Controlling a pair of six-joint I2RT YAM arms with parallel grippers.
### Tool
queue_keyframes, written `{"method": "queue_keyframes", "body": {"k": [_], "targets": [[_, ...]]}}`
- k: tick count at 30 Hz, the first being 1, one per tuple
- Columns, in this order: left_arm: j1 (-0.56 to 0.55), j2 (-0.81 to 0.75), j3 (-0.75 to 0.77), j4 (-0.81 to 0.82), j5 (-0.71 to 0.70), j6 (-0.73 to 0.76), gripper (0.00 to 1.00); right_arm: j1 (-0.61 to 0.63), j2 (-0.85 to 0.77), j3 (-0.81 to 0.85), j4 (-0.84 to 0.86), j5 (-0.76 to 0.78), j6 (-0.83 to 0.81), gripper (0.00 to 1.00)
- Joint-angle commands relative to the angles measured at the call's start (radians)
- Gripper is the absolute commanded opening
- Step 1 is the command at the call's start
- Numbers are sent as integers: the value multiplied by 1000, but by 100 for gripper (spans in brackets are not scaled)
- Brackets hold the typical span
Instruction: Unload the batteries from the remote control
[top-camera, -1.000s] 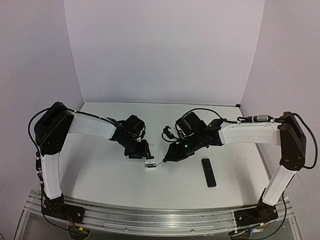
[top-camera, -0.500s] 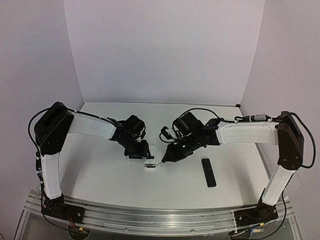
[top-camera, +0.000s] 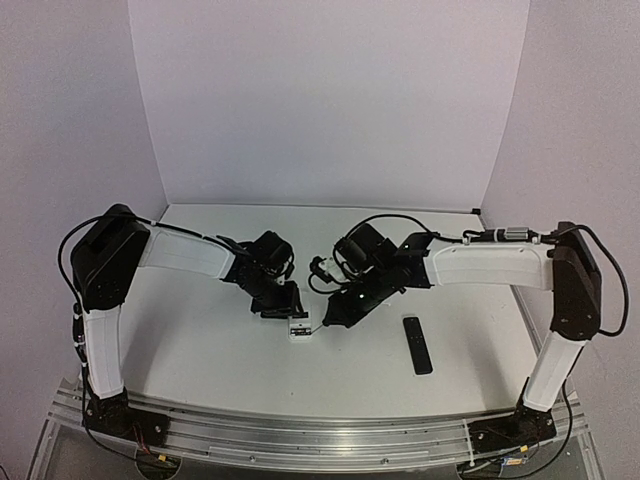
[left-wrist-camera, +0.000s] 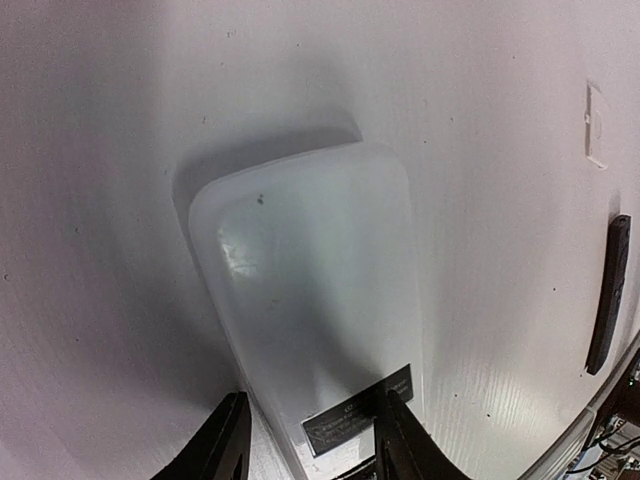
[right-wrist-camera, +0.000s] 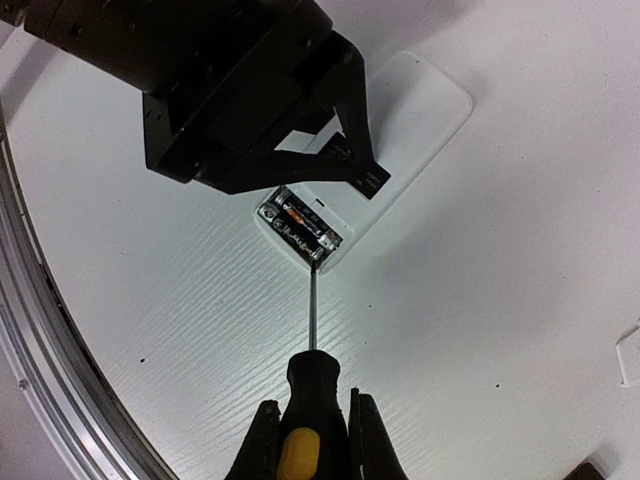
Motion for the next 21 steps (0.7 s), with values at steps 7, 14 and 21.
{"method": "queue_keyframes", "body": {"k": [7,14,21], "targets": [[-26,74,-44,-130,-9,-19,36,24,115,10,-102,112,-125,0],[-28,103,-60,-161,-18,-33,30,28,141,-32,-76,192,-53,0],[-29,124,-66,-186,-21,-54,26,41,48,-244,205,228,-12,0]]}}
